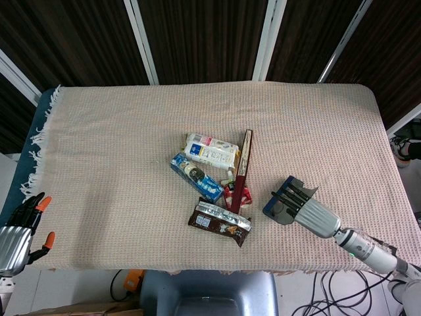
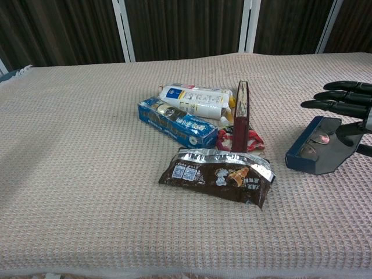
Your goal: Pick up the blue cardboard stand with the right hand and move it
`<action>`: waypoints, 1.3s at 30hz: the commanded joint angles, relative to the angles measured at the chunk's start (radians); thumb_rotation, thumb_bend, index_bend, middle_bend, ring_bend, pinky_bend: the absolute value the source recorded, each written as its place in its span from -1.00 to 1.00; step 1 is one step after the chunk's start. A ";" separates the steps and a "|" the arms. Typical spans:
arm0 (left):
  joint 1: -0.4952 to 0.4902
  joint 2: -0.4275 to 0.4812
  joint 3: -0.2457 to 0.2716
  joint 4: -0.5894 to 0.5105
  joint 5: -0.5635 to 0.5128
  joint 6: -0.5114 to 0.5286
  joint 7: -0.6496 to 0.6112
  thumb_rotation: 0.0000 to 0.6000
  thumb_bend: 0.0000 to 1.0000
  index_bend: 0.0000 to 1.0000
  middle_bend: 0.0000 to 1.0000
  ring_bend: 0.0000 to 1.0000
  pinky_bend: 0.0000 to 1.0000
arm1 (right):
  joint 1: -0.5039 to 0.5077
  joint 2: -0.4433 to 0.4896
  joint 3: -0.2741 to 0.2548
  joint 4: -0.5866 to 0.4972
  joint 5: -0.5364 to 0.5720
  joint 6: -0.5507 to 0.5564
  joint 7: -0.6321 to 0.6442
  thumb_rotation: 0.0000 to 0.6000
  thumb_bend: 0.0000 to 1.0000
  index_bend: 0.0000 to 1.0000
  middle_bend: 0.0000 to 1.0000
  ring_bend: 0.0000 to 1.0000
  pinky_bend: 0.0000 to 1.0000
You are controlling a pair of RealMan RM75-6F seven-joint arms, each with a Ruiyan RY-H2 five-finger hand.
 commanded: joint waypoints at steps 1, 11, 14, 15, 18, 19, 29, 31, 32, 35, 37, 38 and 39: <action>0.001 0.001 -0.001 0.002 0.000 0.005 -0.006 1.00 -0.16 -1.00 -1.00 -0.99 -0.72 | 0.025 0.042 0.016 -0.095 0.000 -0.046 -0.026 1.00 0.43 0.50 -0.86 -1.00 -1.00; 0.001 0.001 -0.006 0.006 -0.010 0.002 -0.010 1.00 -0.15 -1.00 -1.00 -0.99 -0.72 | 0.110 0.076 0.070 -0.252 0.019 -0.204 -0.062 1.00 0.43 0.50 -0.86 -1.00 -1.00; -0.001 0.002 -0.006 0.005 -0.014 -0.005 -0.012 1.00 -0.15 -1.00 -1.00 -0.99 -0.72 | 0.126 0.079 0.084 -0.285 0.028 -0.240 -0.066 1.00 0.43 0.50 -0.86 -1.00 -1.00; -0.001 0.003 -0.006 0.005 -0.014 -0.007 -0.013 1.00 -0.15 -1.00 -1.00 -0.99 -0.72 | 0.132 0.080 0.089 -0.298 0.032 -0.256 -0.067 1.00 0.43 0.50 -0.86 -1.00 -1.00; -0.006 0.003 -0.006 0.006 -0.013 -0.015 -0.016 1.00 -0.15 -1.00 -1.00 -0.99 -0.72 | 0.145 0.080 0.100 -0.318 0.038 -0.290 -0.080 1.00 0.43 0.50 -0.86 -1.00 -1.00; -0.007 0.003 -0.005 0.006 -0.015 -0.019 -0.015 1.00 -0.15 -1.00 -1.00 -0.99 -0.72 | 0.149 0.079 0.103 -0.322 0.041 -0.301 -0.086 1.00 0.43 0.50 -0.86 -1.00 -1.00; -0.008 0.002 -0.003 0.002 -0.012 -0.021 -0.006 1.00 -0.15 -1.00 -1.00 -0.99 -0.71 | 0.174 0.048 0.137 -0.306 0.076 -0.391 -0.104 1.00 0.43 0.49 -0.86 -1.00 -1.00; -0.010 0.001 -0.003 0.002 -0.012 -0.024 -0.005 1.00 -0.16 -1.00 -1.00 -0.99 -0.71 | 0.177 0.042 0.143 -0.297 0.079 -0.397 -0.104 1.00 0.43 0.48 -0.86 -1.00 -1.00; -0.011 0.001 -0.003 0.001 -0.014 -0.028 -0.004 1.00 -0.16 -1.00 -1.00 -0.99 -0.71 | 0.180 0.037 0.147 -0.292 0.080 -0.400 -0.104 1.00 0.43 0.48 -0.86 -1.00 -1.00; -0.012 0.002 -0.004 0.000 -0.016 -0.031 -0.004 1.00 -0.15 -1.00 -1.00 -0.99 -0.71 | 0.189 0.026 0.157 -0.284 0.088 -0.415 -0.101 1.00 0.43 0.44 -0.86 -1.00 -1.00; -0.011 0.002 -0.004 -0.001 -0.015 -0.028 -0.004 1.00 -0.15 -1.00 -1.00 -0.99 -0.71 | 0.198 0.012 0.167 -0.274 0.096 -0.430 -0.106 1.00 0.43 0.41 -0.86 -1.00 -1.00; -0.011 0.002 -0.003 0.000 -0.015 -0.027 -0.004 1.00 -0.15 -1.00 -1.00 -0.99 -0.71 | 0.202 0.006 0.170 -0.270 0.100 -0.440 -0.107 1.00 0.43 0.38 -0.86 -1.00 -1.00; -0.011 0.002 -0.003 0.000 -0.015 -0.027 -0.005 1.00 -0.15 -1.00 -1.00 -0.99 -0.71 | 0.208 -0.003 0.175 -0.265 0.105 -0.453 -0.110 1.00 0.43 0.35 -0.85 -1.00 -1.00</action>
